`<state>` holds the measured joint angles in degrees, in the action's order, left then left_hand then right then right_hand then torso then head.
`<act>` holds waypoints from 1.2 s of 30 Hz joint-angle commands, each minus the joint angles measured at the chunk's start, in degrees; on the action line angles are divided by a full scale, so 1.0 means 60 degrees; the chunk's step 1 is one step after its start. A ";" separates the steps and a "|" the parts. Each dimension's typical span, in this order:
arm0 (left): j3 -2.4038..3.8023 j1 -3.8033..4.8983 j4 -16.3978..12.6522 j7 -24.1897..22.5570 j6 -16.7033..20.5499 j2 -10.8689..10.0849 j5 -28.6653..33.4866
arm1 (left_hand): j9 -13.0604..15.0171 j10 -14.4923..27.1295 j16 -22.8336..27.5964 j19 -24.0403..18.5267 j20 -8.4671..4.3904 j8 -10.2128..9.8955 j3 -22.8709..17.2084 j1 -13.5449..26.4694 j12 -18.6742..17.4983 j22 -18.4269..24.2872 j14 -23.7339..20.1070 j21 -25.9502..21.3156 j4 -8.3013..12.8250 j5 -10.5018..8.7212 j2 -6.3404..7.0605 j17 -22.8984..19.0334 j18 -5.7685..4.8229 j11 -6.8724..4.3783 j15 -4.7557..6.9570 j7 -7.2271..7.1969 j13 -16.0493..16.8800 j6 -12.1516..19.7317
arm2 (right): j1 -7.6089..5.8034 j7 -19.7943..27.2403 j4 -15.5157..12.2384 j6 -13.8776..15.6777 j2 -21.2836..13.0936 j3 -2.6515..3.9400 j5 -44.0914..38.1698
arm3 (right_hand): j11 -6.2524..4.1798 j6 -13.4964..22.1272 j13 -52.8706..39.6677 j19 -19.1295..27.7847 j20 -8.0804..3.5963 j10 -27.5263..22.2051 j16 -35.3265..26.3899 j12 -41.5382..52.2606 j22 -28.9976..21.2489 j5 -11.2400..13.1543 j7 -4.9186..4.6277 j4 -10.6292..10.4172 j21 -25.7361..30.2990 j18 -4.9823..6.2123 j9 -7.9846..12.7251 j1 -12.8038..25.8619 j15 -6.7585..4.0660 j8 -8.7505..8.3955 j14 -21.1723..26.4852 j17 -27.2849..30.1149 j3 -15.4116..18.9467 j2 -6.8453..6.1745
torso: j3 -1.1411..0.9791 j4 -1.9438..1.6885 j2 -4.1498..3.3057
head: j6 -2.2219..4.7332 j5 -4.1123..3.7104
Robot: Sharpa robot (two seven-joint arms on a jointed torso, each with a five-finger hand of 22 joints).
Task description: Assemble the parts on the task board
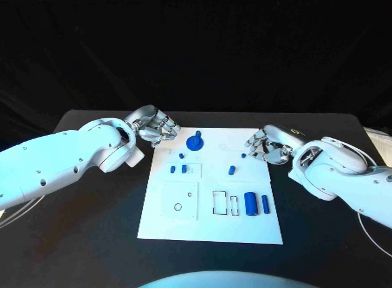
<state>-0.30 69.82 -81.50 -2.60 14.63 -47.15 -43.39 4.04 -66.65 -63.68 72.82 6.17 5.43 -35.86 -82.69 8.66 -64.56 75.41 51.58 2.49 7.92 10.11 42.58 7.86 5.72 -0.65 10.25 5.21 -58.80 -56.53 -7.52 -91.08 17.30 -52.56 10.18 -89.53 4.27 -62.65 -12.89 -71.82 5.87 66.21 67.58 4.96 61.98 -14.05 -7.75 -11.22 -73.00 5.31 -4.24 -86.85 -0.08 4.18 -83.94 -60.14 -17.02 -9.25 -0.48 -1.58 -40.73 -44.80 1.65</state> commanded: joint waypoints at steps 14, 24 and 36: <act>-0.0155 -0.0126 -0.0602 -0.3196 -0.0024 -0.0429 0.8883 | -0.0002 0.0061 0.0428 -0.0537 0.0041 0.0201 0.1361 0.0712 0.0831 0.0781 -0.0510 -0.1234 -0.0439 -0.0065 -0.0274 -0.0879 0.0254 -0.0093 0.0026 -0.0099 0.0331 -0.0073 | -0.0138 -0.1697 -0.0077 -0.1530 0.0556 -0.0016 -0.2952 | 0.0068 0.0073 0.0769 -0.0156 0.0053 -0.0067 0.0063 -0.0213 0.0078 0.0518 0.0001 0.0029 0.0020 0.0131 0.0046 0.0218 0.0014 -0.0094 -0.0218 -0.0076 -0.0521 -0.0209 | 0.0011 0.0010 -0.0035 | 0.0146 -0.0317; -0.0159 -0.0128 -0.0730 -0.3181 -0.0083 -0.0472 0.8850 | -0.0003 0.0119 0.0461 -0.0553 0.0039 0.0232 0.1488 0.0661 0.0929 0.0868 -0.0551 -0.1361 -0.0415 -0.0061 -0.0324 -0.0969 0.0266 -0.0091 0.0026 -0.0097 0.0365 -0.0077 | -0.0205 -0.1748 0.0119 -0.2025 0.0818 -0.0072 -0.3005 | 0.0031 -0.0013 0.0942 -0.0155 0.0037 0.0014 0.0069 -0.0171 0.0068 0.0615 0.0039 0.0057 0.0031 0.0136 0.0026 0.0245 -0.0011 -0.0052 -0.0220 -0.0068 -0.0734 -0.0148 | 0.0001 -0.0001 -0.0026 | 0.0059 -0.0333; -0.0160 -0.0128 -0.0827 -0.3103 -0.0101 -0.0488 0.8771 | -0.0005 0.0162 0.0502 -0.0577 0.0037 0.0247 0.1557 0.0619 0.0988 0.0941 -0.0591 -0.1470 -0.0391 -0.0054 -0.0347 -0.1060 0.0280 -0.0090 0.0027 -0.0093 0.0383 -0.0072 | -0.0223 -0.1689 0.0411 -0.2579 0.1141 -0.0255 -0.3063 | -0.0089 -0.0423 0.1129 -0.0337 -0.0038 0.0493 0.0267 -0.0036 0.0325 0.0648 0.0124 0.0195 -0.0135 0.0084 -0.0050 0.0320 -0.0103 0.0068 -0.0282 -0.0280 -0.1057 -0.0017 | -0.0007 0.0007 -0.0017 | 0.0013 -0.0308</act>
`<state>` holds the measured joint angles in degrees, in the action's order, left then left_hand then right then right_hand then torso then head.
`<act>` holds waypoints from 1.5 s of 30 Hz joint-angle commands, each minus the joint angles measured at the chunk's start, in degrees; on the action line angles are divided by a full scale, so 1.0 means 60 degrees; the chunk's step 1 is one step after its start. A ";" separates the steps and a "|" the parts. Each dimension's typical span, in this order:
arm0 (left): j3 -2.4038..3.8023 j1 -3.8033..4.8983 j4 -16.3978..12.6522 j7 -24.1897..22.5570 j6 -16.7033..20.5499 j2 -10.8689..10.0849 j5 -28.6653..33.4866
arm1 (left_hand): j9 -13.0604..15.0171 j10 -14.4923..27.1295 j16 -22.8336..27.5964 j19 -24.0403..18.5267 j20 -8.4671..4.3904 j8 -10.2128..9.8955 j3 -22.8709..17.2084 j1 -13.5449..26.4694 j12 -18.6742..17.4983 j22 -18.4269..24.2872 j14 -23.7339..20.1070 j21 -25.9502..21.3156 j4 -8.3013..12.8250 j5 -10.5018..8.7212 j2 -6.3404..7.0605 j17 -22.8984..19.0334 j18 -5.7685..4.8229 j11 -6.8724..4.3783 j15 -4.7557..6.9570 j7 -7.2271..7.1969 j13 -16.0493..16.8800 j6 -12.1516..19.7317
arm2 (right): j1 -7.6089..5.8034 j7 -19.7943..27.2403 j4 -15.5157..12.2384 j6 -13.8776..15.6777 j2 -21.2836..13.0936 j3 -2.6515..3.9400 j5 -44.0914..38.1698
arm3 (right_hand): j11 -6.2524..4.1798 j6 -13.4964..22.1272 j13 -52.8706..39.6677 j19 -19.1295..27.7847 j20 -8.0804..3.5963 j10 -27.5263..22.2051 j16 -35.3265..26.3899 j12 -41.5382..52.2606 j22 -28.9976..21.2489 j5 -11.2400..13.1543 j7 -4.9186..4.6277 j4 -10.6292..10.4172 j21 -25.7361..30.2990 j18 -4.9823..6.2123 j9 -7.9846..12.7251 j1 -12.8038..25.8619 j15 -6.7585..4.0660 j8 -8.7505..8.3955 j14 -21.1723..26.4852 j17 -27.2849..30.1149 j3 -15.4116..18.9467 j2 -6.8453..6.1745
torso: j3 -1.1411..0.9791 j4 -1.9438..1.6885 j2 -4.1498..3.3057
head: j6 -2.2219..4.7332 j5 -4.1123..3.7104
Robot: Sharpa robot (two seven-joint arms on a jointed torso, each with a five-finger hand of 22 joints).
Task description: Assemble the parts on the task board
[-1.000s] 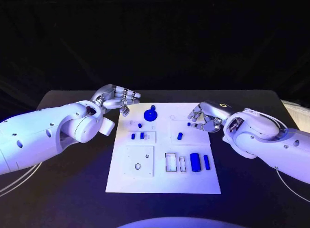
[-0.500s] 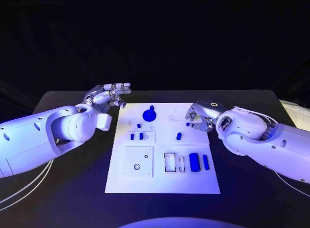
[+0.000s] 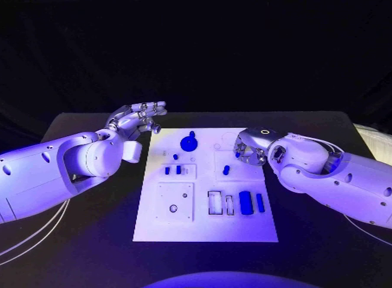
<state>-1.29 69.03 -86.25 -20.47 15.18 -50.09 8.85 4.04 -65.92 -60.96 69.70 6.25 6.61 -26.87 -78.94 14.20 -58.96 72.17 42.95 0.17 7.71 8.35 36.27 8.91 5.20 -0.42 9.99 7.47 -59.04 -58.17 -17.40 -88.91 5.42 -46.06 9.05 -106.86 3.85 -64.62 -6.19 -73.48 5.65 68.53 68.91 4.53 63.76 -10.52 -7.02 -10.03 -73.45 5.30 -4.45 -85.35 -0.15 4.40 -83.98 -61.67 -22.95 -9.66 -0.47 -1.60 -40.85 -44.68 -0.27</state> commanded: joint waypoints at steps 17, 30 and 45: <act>0.0006 0.0003 0.0032 -0.0004 -0.0189 0.0055 0.0028 | -0.0009 0.0085 0.0065 -0.0068 0.0020 0.0067 0.0114 -0.0088 0.0133 0.0070 -0.0072 -0.0122 0.0049 -0.0011 -0.0084 -0.0059 0.0116 -0.0002 -0.0010 -0.0046 0.0027 -0.0024 | 0.0050 0.0026 0.0059 -0.0631 0.0190 -0.0139 -0.0076 | -0.0052 -0.0282 0.0089 -0.0176 -0.0048 0.0327 0.0183 0.0039 0.0214 0.0136 0.0013 0.0244 -0.0186 0.0049 -0.0052 -0.0054 -0.0136 0.0066 -0.0309 -0.0172 -0.0335 0.0225 | 0.0003 -0.0006 -0.0004 | -0.0063 0.0005; 0.0006 0.0003 0.0039 0.0068 -0.0210 0.0078 -0.0056 | -0.0012 0.0129 0.0077 -0.0065 0.0014 0.0082 0.0144 -0.0192 0.0199 0.0112 -0.0089 -0.0183 0.0119 -0.0002 -0.0124 -0.0108 0.0123 0.0000 -0.0007 -0.0041 0.0044 -0.0015 | 0.0055 -0.0233 -0.0017 -0.0207 0.0188 -0.0142 -0.0437 | -0.0142 -0.0654 0.0123 -0.0466 -0.0144 0.0887 0.0398 0.0015 0.0767 0.0620 0.0035 0.1109 -0.0592 -0.0054 -0.0163 -0.0229 -0.0225 0.0126 -0.0338 -0.0346 -0.1176 0.0440 | -0.0007 -0.0007 0.0012 | -0.0089 0.0001; 0.0005 0.0002 0.0072 0.0127 -0.0232 0.0078 -0.0072 | -0.0013 0.0151 0.0083 -0.0061 0.0010 0.0091 0.0151 -0.0253 0.0237 0.0129 -0.0098 -0.0210 0.0162 0.0003 -0.0151 -0.0136 0.0126 0.0001 -0.0005 -0.0037 0.0053 -0.0011 | 0.0054 -0.0377 -0.0647 0.0829 -0.0229 0.0059 -0.0327 | -0.0080 -0.0568 0.0199 -0.0547 -0.0134 0.0772 0.0470 -0.0136 0.0971 0.0750 -0.0022 0.1281 -0.0735 -0.0093 -0.0157 0.0120 -0.0180 -0.0006 -0.0335 -0.0389 -0.1407 0.0337 | -0.0009 0.0027 0.0016 | -0.0054 0.0008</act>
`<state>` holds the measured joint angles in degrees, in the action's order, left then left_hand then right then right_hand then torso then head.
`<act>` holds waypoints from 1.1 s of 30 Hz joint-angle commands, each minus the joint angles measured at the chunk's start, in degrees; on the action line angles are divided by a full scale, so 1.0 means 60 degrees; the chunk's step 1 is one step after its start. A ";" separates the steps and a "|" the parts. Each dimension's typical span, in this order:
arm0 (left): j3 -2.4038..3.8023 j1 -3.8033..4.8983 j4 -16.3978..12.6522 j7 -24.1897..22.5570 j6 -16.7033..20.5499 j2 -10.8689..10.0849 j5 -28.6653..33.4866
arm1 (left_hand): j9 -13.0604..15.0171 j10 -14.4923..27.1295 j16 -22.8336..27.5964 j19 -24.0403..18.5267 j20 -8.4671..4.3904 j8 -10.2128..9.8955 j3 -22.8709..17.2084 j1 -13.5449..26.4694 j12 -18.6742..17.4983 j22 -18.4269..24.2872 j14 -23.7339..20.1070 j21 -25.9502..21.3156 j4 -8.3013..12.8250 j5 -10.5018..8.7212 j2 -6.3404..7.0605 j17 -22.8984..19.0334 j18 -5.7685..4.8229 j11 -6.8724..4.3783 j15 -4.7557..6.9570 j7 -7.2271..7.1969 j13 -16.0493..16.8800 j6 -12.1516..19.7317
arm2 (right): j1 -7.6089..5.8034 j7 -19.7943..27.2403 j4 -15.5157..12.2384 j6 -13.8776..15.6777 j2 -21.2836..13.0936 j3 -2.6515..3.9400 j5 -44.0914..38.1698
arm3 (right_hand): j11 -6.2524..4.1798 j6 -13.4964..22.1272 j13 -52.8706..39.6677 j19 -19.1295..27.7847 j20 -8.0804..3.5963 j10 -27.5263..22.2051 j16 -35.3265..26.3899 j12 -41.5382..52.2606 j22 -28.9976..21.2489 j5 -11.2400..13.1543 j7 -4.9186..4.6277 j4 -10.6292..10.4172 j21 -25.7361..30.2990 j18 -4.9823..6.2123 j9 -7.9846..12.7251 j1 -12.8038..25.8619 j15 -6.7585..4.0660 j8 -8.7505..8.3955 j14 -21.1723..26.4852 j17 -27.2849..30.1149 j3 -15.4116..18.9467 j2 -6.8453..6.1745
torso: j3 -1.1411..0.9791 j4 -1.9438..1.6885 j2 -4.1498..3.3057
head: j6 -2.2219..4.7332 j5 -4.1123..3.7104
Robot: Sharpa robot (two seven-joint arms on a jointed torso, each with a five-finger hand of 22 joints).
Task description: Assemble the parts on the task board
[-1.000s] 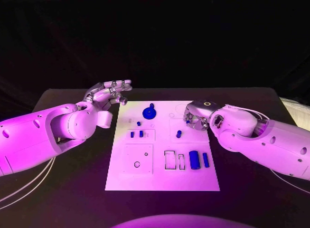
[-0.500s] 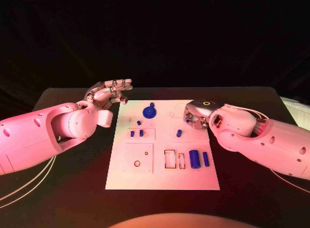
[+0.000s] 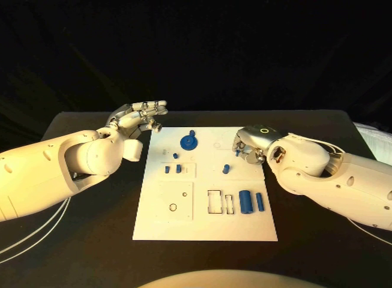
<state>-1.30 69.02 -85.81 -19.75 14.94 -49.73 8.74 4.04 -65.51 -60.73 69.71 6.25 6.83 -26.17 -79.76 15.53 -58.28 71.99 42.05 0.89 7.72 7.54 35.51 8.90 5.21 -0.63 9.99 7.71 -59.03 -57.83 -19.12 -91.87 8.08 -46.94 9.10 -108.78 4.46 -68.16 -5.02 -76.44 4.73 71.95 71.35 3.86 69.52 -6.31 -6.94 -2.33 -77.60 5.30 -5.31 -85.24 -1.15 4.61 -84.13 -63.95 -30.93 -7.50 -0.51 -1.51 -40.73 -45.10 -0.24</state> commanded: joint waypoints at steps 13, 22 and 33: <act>0.0004 0.0003 0.0019 0.0061 -0.0221 0.0053 -0.0056 | -0.0015 0.0095 0.0046 -0.0064 0.0008 0.0056 0.0041 -0.0129 0.0027 0.0028 -0.0070 -0.0081 0.0053 0.0002 -0.0021 -0.0015 0.0131 0.0006 0.0030 -0.0030 0.0015 -0.0006 | 0.0043 0.0003 -0.1259 0.0582 -0.0123 0.0200 0.0457 | -0.0180 0.0007 0.0011 -0.0067 0.0024 0.0207 0.0080 -0.0024 0.0043 0.0093 -0.0042 0.0010 -0.0065 -0.0099 -0.0019 0.0159 -0.0012 -0.0045 -0.0310 -0.0021 -0.0094 -0.0025 | 0.0007 -0.0038 -0.0007 | 0.0078 0.0080; 0.0001 0.0003 0.0025 0.0054 -0.0215 0.0106 -0.0094 | -0.0014 0.0108 0.0054 -0.0067 0.0008 0.0064 0.0052 -0.0137 0.0043 0.0042 -0.0079 -0.0102 0.0062 0.0001 -0.0029 -0.0038 0.0132 0.0010 0.0027 -0.0023 0.0018 -0.0011 | 0.0375 0.0259 -0.1904 0.0498 0.0500 0.0179 0.0677 | -0.0167 0.0007 0.0020 -0.0063 0.0031 0.0194 0.0073 -0.0030 0.0044 0.0087 -0.0068 0.0010 -0.0068 -0.0098 -0.0023 0.0225 -0.0004 -0.0056 -0.0307 0.0000 -0.0102 -0.0013 | 0.0016 -0.0023 -0.0010 | -0.0060 0.0527; -0.0023 -0.0006 0.0058 0.0028 -0.0231 0.0255 -0.0103 | -0.0012 0.0113 0.0048 -0.0063 0.0010 0.0074 0.0071 -0.0126 0.0059 0.0041 -0.0077 -0.0102 0.0059 -0.0003 -0.0029 -0.0035 0.0129 0.0015 0.0023 -0.0017 0.0022 -0.0020 | 0.0792 0.0631 -0.1673 0.0351 0.1440 -0.0073 0.0943 | -0.0153 0.0029 0.0033 -0.0029 0.0039 0.0165 0.0051 -0.0038 -0.0001 0.0035 -0.0087 0.0046 -0.0044 -0.0086 -0.0023 0.0256 0.0007 -0.0077 -0.0299 0.0044 -0.0123 0.0009 | 0.0031 -0.0042 -0.0021 | -0.0231 0.0812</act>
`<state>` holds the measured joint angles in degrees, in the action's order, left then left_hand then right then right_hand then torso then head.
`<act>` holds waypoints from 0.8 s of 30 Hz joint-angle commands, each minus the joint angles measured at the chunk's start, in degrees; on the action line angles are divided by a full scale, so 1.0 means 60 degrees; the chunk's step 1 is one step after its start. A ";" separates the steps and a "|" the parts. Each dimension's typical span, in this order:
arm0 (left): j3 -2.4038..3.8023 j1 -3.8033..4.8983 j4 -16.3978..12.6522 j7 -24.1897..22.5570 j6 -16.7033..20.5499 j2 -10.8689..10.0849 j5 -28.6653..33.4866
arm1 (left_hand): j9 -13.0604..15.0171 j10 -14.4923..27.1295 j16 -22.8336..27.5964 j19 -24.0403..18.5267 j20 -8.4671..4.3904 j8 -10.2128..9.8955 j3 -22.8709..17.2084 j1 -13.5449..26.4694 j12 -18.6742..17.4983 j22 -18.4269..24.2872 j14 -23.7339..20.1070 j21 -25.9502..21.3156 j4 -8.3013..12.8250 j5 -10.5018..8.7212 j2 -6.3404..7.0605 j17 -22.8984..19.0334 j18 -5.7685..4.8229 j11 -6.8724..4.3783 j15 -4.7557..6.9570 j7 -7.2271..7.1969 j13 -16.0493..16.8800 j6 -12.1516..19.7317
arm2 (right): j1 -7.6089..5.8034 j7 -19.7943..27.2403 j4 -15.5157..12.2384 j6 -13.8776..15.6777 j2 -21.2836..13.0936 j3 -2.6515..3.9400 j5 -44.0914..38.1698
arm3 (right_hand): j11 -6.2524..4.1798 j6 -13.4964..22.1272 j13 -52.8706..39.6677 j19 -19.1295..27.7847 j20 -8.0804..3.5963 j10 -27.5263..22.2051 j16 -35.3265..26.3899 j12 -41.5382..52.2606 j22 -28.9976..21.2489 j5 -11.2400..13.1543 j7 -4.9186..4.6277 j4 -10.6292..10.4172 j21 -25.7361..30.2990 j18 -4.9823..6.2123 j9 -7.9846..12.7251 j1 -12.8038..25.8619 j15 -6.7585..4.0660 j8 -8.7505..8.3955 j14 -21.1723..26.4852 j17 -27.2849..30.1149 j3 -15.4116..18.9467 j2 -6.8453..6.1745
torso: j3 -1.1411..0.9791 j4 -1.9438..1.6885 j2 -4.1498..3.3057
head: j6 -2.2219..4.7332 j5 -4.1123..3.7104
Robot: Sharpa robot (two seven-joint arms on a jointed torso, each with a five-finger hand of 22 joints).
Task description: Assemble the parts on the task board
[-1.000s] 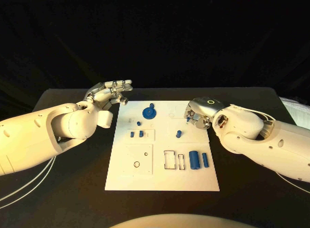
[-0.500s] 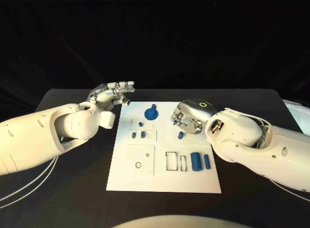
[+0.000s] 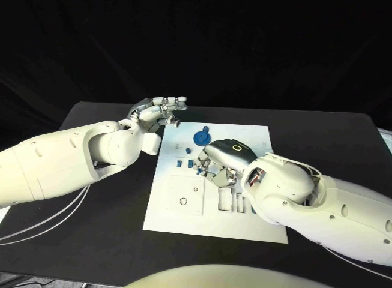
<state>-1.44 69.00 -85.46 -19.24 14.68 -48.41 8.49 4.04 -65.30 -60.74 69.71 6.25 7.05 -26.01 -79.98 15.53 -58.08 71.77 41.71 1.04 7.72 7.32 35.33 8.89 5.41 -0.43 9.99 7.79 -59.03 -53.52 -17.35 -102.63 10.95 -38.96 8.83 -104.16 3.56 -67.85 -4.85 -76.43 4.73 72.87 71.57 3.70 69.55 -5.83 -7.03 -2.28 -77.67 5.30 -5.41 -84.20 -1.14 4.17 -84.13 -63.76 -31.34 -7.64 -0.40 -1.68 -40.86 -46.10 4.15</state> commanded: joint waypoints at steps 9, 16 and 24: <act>-0.0002 -0.0005 -0.0002 -0.0043 -0.0209 0.0072 -0.0063 | -0.0012 0.0079 0.0049 -0.0063 0.0010 0.0035 0.0046 -0.0089 0.0059 0.0008 -0.0041 -0.0045 0.0033 -0.0003 0.0008 -0.0005 0.0130 -0.0019 -0.0010 -0.0017 0.0008 -0.0020 | 0.0297 0.0558 0.0602 -0.0289 0.0520 -0.0268 0.0319 | 0.0006 -0.0013 0.0011 -0.0017 0.0043 -0.0005 0.0005 -0.0013 -0.0022 -0.0076 -0.0084 0.0064 -0.0024 -0.0082 -0.0008 0.0100 0.0011 -0.0014 -0.0296 0.0030 -0.0056 0.0030 | 0.0000 -0.0005 0.0000 | -0.0175 0.0268; -0.0003 -0.0006 0.0004 -0.0023 -0.0227 0.0069 -0.0063 | -0.0012 0.0079 0.0049 -0.0063 0.0010 0.0035 0.0046 -0.0089 0.0059 0.0008 -0.0041 -0.0045 0.0033 -0.0003 0.0008 -0.0005 0.0130 -0.0019 -0.0010 -0.0017 0.0008 -0.0020 | 0.0347 0.0534 0.0785 -0.0479 0.0580 -0.0321 0.0334 | 0.0018 -0.0005 0.0019 0.0005 0.0052 -0.0021 -0.0002 -0.0013 -0.0052 -0.0095 -0.0096 0.0070 -0.0008 -0.0075 -0.0010 0.0160 0.0023 -0.0021 -0.0292 0.0049 -0.0043 0.0045 | -0.0002 0.0002 0.0003 | -0.0243 0.0309; -0.0005 -0.0006 0.0029 -0.0019 -0.0234 0.0091 -0.0063 | -0.0012 0.0092 0.0057 -0.0064 0.0012 0.0041 0.0067 -0.0079 0.0076 0.0017 -0.0049 -0.0060 0.0031 -0.0005 0.0007 -0.0028 0.0130 -0.0015 -0.0014 -0.0014 0.0012 -0.0019 | 0.0355 0.0559 0.0856 -0.0521 0.0573 -0.0334 0.0340 | 0.0023 -0.0004 0.0023 0.0021 0.0059 -0.0028 -0.0010 -0.0010 -0.0071 -0.0105 -0.0099 0.0068 0.0003 -0.0071 -0.0014 0.0213 0.0030 -0.0023 -0.0287 0.0067 -0.0026 0.0058 | -0.0003 0.0002 0.0002 | -0.0270 0.0310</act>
<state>-1.50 68.95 -85.27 -19.18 14.43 -48.02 8.35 4.04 -65.10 -60.74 69.71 6.25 7.05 -25.85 -79.98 15.81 -58.02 71.78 41.71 1.21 7.72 7.32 35.22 8.89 5.21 -0.44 9.99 7.77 -59.03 -51.45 -14.65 -97.49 9.01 -35.54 6.84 -102.01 3.57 -67.98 -4.77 -76.43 4.73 72.87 71.57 3.63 69.23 -6.11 -7.19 -2.05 -77.67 5.29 -5.46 -83.43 -1.14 3.71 -84.13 -63.45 -31.56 -7.34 -0.41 -1.64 -40.84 -47.64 6.02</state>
